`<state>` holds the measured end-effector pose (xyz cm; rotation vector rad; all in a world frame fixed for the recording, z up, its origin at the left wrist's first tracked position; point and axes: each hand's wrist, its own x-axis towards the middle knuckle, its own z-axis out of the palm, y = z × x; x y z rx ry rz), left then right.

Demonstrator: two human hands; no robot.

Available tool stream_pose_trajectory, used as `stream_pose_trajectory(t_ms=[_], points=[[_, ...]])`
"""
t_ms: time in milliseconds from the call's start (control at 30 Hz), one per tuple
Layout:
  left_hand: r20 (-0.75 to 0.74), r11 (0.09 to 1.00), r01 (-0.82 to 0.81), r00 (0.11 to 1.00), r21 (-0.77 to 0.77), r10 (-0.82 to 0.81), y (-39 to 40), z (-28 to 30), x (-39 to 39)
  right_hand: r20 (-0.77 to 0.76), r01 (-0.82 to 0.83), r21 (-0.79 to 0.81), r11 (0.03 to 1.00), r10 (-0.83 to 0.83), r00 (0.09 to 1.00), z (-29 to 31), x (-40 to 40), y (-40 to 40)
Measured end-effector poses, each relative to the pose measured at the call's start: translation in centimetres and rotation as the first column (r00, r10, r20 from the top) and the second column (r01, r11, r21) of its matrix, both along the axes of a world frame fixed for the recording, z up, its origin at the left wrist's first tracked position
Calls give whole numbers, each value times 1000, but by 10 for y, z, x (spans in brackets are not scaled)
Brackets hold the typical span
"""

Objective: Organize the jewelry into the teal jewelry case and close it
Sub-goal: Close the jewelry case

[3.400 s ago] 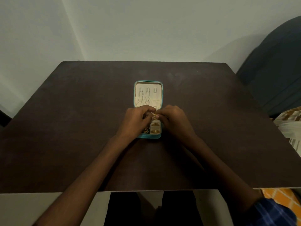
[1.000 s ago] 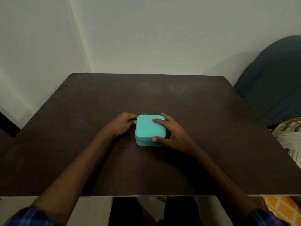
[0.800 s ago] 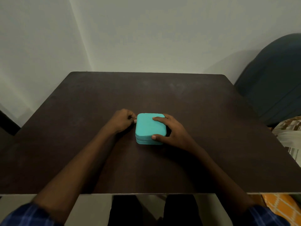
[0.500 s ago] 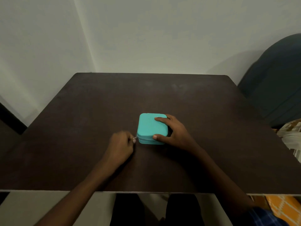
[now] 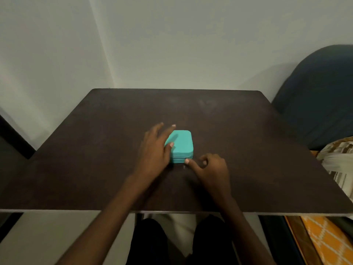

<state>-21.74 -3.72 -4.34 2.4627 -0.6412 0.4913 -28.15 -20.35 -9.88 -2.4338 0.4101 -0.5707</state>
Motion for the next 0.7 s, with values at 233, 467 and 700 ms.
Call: stream_pose_trajectory(t_ms=[233, 467, 700], points=[[-505, 902, 298, 856, 313, -107, -7, -7, 34, -119, 3, -198, 980, -27, 993, 2, 8, 31], [-516, 911, 302, 848, 281, -122, -5, -8, 30, -17, -185, -246, 951, 187, 982, 2, -2, 16], [-521, 914, 307, 843, 266, -132, -5, -10, 31, -377, -235, -263, 936, 125, 918, 42, 81, -38]])
